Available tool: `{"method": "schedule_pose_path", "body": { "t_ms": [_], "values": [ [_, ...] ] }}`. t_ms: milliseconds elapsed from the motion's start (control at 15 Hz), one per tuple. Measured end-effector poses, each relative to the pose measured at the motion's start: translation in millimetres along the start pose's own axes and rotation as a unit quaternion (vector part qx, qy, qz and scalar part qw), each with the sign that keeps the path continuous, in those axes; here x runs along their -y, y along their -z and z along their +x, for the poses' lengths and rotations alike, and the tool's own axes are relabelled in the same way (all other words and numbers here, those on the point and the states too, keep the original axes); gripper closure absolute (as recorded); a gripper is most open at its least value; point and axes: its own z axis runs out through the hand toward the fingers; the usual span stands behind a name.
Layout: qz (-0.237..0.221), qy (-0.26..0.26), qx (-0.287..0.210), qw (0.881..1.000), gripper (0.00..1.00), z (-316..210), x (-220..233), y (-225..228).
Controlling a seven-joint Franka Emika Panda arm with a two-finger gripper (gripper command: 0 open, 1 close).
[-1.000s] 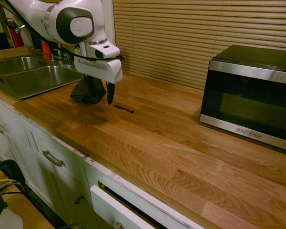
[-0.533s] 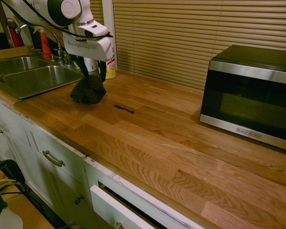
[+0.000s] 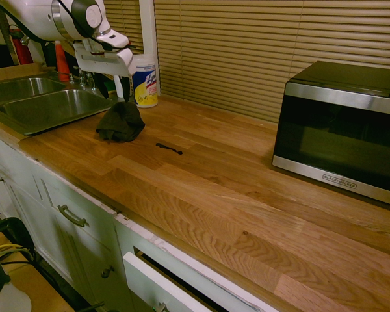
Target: Clear the spill
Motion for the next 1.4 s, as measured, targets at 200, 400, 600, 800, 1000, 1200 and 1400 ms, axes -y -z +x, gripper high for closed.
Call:
{"method": "schedule_pose_path", "body": {
  "t_ms": [200,400,600,800,1000,1200,1400],
  "values": [
    [-0.019,-0.016,0.006,1.000,0.00,-5.6,2.8,-23.3],
    [-0.034,-0.029,0.006,0.999,1.00,-10.3,6.3,-41.4],
    [-0.042,-0.037,0.006,0.998,1.00,-13.4,11.3,-50.0],
    [-0.045,-0.042,0.004,0.998,1.00,-13.4,18.4,-54.3],
    [-0.053,-0.051,0.003,0.997,1.00,-9.3,22.2,-60.2],
    [-0.058,-0.057,0.003,0.997,1.00,-3.0,22.3,-59.6],
    [-0.060,-0.062,0.002,0.996,1.00,1.2,20.0,-60.2]
  ]
}}
